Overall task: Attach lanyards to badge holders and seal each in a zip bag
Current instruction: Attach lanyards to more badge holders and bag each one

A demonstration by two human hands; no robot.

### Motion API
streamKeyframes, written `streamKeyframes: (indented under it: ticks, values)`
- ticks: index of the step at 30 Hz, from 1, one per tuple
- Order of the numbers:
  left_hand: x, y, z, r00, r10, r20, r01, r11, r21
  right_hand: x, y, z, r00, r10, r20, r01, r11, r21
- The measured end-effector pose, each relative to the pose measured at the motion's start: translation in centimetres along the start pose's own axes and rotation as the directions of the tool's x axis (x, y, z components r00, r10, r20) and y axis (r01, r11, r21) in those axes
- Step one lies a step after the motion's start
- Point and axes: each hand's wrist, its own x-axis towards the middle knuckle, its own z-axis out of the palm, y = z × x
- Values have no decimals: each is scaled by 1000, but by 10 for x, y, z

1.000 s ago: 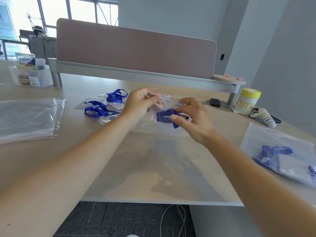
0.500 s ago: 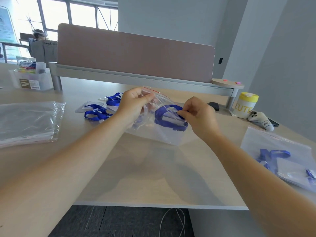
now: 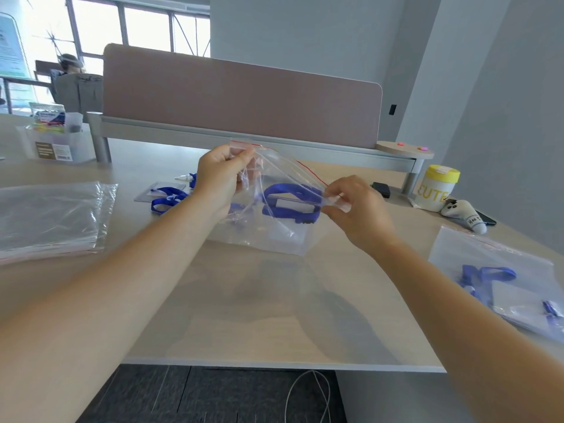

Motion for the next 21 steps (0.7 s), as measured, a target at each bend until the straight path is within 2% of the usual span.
streamKeyframes:
  ticks: [2, 5, 8, 10, 12, 17, 21]
  values:
    - [2, 2, -4, 1000, 3, -26, -4, 1000, -22, 2, 2, -3, 998, 36, -59, -34, 999, 38]
    - [3, 7, -7, 999, 36, -41, -37, 999, -24, 8, 1, -8, 981, 143, -129, -106, 961, 255]
    - [8, 13, -11, 996, 82, -19, -82, 996, -33, 18, -2, -12, 954, 233, -188, -106, 850, 516]
    - [12, 14, -15, 996, 85, 29, -84, 996, -38, 26, -3, -14, 929, 301, -214, -111, 781, 615]
    - [13, 7, -20, 994, 49, 99, -47, 999, -20, 33, -4, -13, 914, 351, -203, -135, 736, 664]
    - [5, -27, -28, 954, -141, 266, 109, 985, 131, 37, -2, -3, 881, 439, -178, -184, 664, 725]
    - [7, -37, -22, 959, -162, 234, 136, 983, 123, 33, 2, 8, 865, 494, -81, -270, 596, 757]
